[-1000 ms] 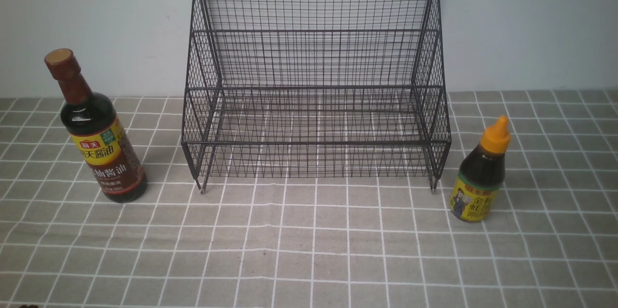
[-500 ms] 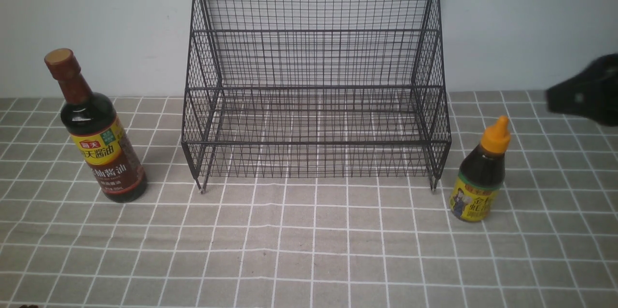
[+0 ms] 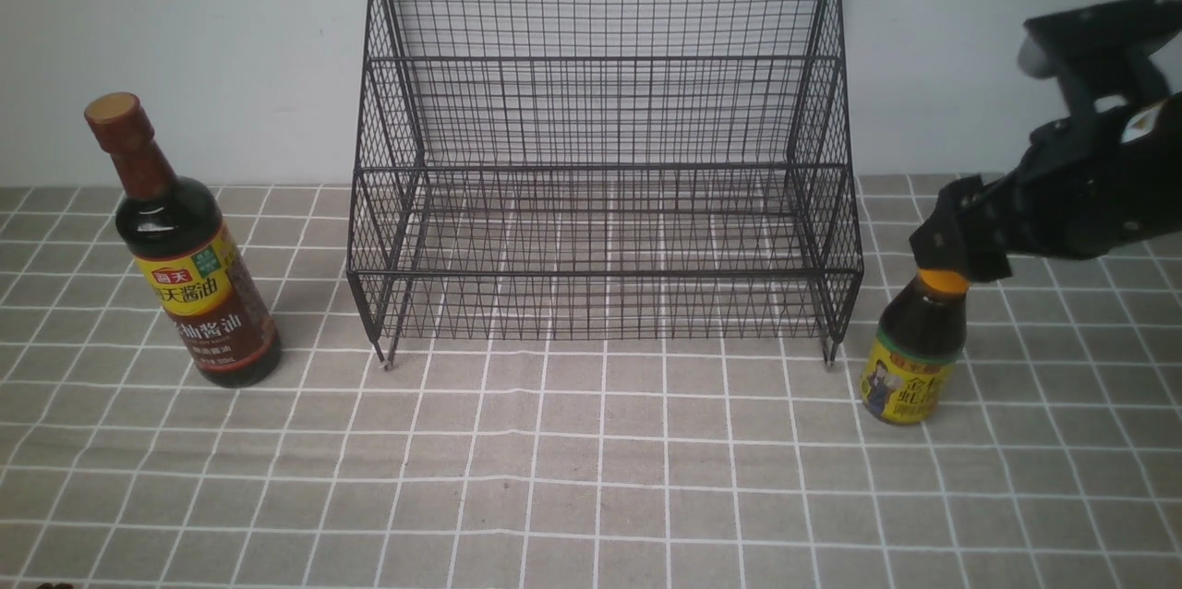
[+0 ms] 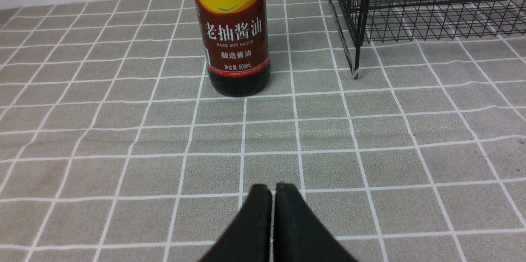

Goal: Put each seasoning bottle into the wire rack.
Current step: Use the right arm to grab the condiment bottle closest to it, then use the right arm to put the condiment bottle back on the shelf

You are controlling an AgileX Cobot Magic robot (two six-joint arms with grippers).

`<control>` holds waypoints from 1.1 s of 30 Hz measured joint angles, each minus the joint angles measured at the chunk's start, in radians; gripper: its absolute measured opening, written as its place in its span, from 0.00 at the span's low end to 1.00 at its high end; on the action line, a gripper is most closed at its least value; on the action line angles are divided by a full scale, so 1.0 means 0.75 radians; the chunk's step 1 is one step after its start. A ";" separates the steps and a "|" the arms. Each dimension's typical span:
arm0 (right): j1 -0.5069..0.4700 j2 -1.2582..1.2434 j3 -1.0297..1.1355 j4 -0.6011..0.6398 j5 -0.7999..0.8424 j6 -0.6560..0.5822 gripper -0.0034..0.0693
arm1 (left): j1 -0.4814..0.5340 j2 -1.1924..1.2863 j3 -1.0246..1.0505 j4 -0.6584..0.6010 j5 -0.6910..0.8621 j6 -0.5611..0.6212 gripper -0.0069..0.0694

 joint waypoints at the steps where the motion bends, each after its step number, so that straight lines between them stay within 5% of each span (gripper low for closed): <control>1: 0.000 0.022 0.000 0.000 -0.006 0.003 0.81 | 0.000 0.000 0.000 0.000 0.000 0.000 0.08; 7: 0.000 0.116 0.000 0.000 -0.027 0.028 0.76 | 0.000 0.000 0.000 0.000 0.000 0.000 0.08; 12: 0.001 0.116 -0.001 0.000 -0.033 0.028 0.43 | 0.000 0.000 0.000 0.000 0.000 0.000 0.08; 25: 0.001 -0.230 -0.043 -0.038 0.065 -0.006 0.46 | 0.000 0.000 0.000 0.000 0.000 0.000 0.08; 33: 0.006 -0.235 -0.322 0.263 0.185 -0.233 0.46 | 0.000 0.000 0.000 0.000 0.000 0.000 0.08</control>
